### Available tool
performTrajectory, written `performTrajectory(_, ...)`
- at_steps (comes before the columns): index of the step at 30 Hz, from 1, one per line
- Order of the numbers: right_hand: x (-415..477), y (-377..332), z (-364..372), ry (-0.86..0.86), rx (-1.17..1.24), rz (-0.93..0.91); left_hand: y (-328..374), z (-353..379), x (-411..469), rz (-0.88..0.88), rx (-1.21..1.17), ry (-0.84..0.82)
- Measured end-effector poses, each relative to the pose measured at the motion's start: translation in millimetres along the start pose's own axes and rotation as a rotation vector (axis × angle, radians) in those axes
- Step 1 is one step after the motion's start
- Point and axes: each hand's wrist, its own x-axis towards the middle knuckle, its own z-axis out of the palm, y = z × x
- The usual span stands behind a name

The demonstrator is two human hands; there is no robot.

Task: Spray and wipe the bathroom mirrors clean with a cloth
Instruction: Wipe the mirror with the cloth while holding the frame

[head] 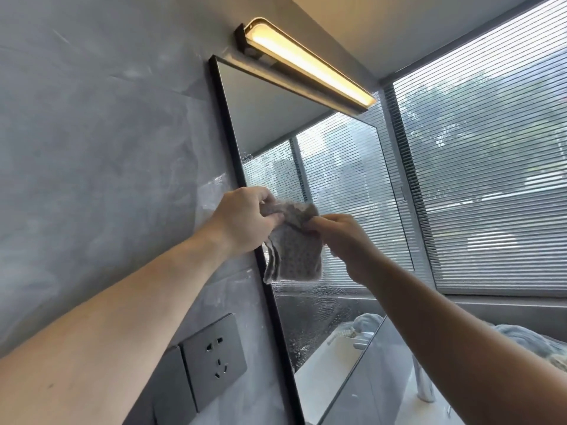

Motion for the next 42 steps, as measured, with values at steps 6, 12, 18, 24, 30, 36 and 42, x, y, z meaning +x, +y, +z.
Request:
performTrajectory(6,18.7,-1.3,-10.0,-0.046,-0.079,0.183,2.1,3.0,-3.0,-0.012,0.038,-0.104)
performTrajectory(12,37.3,9.8,11.6,0.114,0.133,0.071,3.3,1.7,-5.3,-0.026,0.09,-0.111)
performTrajectory(18,59.0,22.9,38.5,0.436,-0.213,-0.375,0.0,-11.7,-3.3,0.126,0.517,0.235)
performTrajectory(24,62.8,51.4,83.0,0.438,-0.216,-0.697,-21.0,-17.7,3.3,0.05,1.064,0.053)
performTrajectory(30,79.2,58.4,79.0,0.544,-0.335,-0.953,-33.7,-27.9,20.6,-0.026,1.179,-0.021)
performTrajectory(36,85.6,68.8,80.8,0.442,-0.359,-1.021,-32.0,-38.5,40.0,0.037,1.202,-0.03)
performTrajectory(42,89.1,76.5,69.4,0.125,-0.385,-0.926,-40.5,-37.1,21.3,0.1,1.35,-0.067)
